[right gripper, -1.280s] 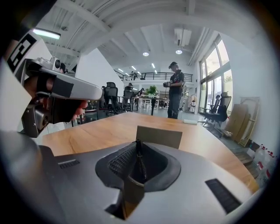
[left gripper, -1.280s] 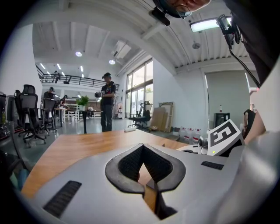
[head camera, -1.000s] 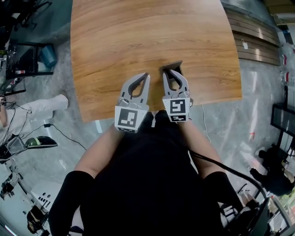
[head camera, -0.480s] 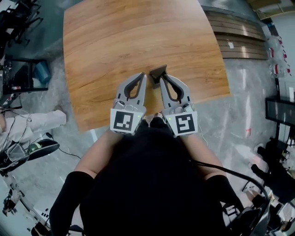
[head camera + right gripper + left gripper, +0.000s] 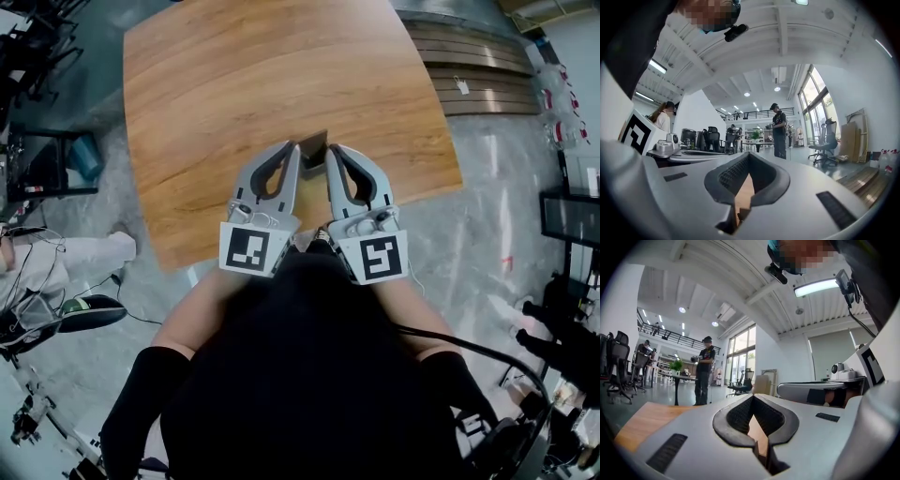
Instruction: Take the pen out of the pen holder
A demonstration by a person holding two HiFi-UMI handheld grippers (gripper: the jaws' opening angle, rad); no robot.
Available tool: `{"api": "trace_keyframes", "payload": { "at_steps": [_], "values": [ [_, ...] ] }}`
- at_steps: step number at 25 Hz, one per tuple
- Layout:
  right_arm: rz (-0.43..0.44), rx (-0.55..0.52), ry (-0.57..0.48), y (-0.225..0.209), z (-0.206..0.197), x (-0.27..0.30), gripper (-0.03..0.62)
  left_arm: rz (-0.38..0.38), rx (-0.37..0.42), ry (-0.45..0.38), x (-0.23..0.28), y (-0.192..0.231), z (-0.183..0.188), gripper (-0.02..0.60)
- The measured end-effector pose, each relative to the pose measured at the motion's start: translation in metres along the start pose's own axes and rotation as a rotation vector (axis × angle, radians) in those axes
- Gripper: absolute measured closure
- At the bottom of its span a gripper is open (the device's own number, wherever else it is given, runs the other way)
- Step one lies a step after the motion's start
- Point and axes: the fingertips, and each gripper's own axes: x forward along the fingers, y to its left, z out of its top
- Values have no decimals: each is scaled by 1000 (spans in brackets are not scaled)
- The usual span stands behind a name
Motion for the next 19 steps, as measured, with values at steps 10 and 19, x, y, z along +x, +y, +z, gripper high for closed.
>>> {"api": "trace_keyframes", "payload": {
  "at_steps": [10,19],
  "values": [
    [26,10,-14,2,2,5,582,16,11,8,3,0,-1,575],
    [32,6,-7,0,0,4,582,18,11,14,4,-2,-3,575]
  ]
}}
